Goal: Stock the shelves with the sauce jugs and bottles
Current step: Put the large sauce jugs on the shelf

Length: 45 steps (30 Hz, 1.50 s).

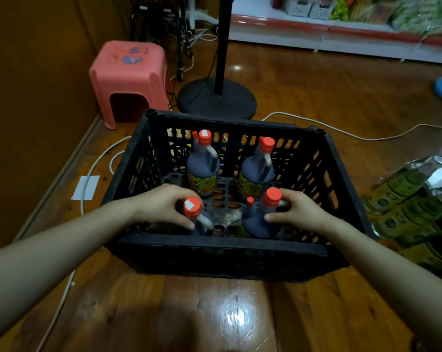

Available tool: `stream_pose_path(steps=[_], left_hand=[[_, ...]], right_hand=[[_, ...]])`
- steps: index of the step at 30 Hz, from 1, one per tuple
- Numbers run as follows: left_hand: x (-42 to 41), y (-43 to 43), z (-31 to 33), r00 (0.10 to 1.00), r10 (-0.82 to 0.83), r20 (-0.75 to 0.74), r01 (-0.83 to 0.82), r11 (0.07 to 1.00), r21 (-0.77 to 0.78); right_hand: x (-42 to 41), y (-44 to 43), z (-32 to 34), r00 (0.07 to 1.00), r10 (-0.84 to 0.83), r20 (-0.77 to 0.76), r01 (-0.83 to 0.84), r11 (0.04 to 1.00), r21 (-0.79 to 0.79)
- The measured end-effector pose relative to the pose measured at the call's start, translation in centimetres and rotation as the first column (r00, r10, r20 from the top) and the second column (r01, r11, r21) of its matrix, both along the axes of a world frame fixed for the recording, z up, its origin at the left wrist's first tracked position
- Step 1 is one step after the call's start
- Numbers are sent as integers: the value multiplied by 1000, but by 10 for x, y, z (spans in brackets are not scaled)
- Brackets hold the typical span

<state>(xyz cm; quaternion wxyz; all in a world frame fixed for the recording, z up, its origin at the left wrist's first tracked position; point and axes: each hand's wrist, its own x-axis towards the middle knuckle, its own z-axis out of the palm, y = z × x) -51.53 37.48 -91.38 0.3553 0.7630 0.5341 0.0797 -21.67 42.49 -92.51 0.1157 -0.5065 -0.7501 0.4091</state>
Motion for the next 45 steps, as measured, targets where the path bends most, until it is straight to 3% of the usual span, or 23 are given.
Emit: stream_pose_path(steps=[7,13,20,29,39,45], left_hand=[[12,18,-7,982,155,108,-164,983,78],[23,32,-13,890,373,260,-392,920,23],[35,23,12,858,435,272,-481,867,129],[63,21,229,813,488,317,-567,787,243],[117,-1,503,856,403,324,-480,851,211],[158,-17,630,893,270,361,-369,897,243]], right_hand=[[-3,7,-3,999,-15,-37,15,1000,-22],[-6,5,-10,996,-28,-89,31,999,31],[-3,-1,22,973,-142,-180,165,979,121],[22,-23,214,930,-304,-207,332,936,119],[86,-64,487,889,-418,-185,444,886,132],[123,-102,626,874,-450,-181,480,859,180]])
